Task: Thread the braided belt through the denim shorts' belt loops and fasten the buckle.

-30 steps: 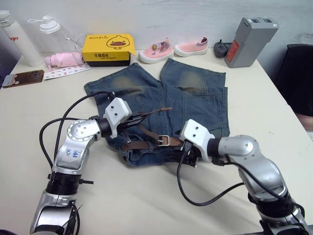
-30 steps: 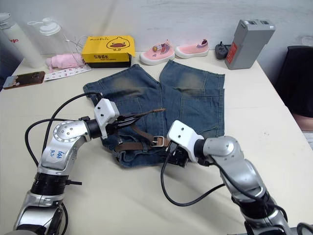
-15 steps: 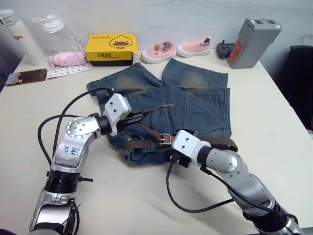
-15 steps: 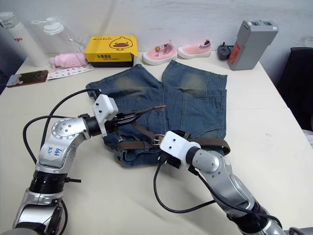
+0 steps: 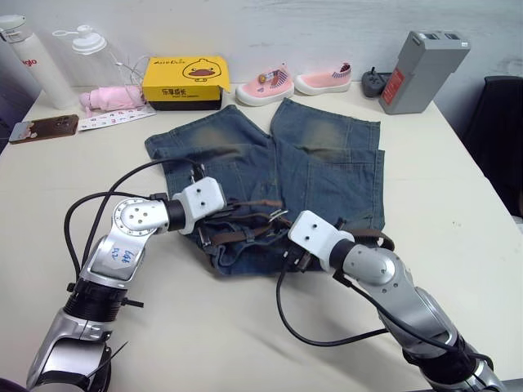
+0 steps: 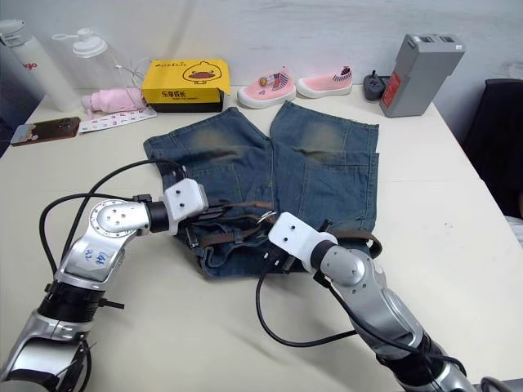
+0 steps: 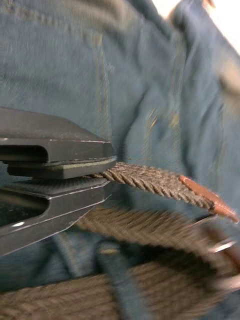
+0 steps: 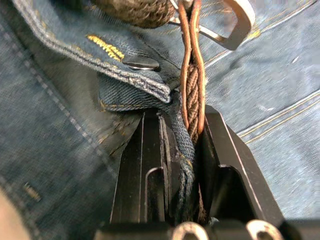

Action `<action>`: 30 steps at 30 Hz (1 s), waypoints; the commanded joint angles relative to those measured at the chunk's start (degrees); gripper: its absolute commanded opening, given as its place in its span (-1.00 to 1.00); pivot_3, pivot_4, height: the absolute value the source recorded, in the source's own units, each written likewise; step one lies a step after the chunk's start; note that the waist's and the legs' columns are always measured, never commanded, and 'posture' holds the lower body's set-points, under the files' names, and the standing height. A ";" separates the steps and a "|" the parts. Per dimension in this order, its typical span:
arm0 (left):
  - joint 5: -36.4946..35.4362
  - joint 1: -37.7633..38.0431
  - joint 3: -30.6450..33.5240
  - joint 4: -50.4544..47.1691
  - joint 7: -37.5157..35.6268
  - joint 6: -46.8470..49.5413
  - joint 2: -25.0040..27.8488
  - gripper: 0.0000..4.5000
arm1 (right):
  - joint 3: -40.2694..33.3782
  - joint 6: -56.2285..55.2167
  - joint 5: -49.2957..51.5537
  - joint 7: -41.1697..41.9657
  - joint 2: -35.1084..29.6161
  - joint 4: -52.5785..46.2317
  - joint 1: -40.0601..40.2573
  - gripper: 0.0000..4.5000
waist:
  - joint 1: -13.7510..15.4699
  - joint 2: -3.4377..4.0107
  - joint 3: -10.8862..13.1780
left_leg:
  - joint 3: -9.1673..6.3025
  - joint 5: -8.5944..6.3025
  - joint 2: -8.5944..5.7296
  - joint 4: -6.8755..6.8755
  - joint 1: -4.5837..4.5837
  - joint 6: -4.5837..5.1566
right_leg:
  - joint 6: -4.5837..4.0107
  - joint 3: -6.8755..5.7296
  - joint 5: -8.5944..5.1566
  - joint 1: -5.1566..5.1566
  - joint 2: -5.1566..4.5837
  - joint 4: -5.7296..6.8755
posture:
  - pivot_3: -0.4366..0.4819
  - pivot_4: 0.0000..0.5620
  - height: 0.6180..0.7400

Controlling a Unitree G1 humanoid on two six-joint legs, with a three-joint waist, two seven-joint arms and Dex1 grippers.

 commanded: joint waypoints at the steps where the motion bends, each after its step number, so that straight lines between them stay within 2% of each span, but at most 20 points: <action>1: 1.05 -2.05 -0.06 0.47 -0.89 -1.95 0.60 -1.00 | -0.10 -1.51 -1.17 -1.11 0.33 -1.02 -1.17 -0.93 | 0.00 0.00 0.00 | 0.00 0.00 0.00 0.00 0.00 0.00 | 0.00 0.00 0.00 0.00 0.00 0.01 | -0.05 -0.47 -0.35; 15: 0.64 -4.37 0.43 0.55 -4.41 -2.86 1.32 -1.00 | 1.32 -0.90 -2.09 -0.08 -0.41 -0.62 -1.01 -0.93 | -0.13 0.00 0.00 | 0.02 0.01 0.00 0.06 0.01 0.01 | 0.00 0.01 0.00 0.00 0.00 0.06 | -0.05 -0.47 -0.35; 30: -0.09 -3.15 0.89 -1.97 -6.78 -0.87 2.94 -1.00 | 1.42 0.59 -1.88 -0.03 -0.34 -0.43 -1.26 -0.93 | -0.11 0.00 0.00 | 0.02 0.01 0.00 0.08 0.00 0.01 | 0.00 0.01 0.00 0.00 0.00 0.09 | -0.05 -0.47 -0.35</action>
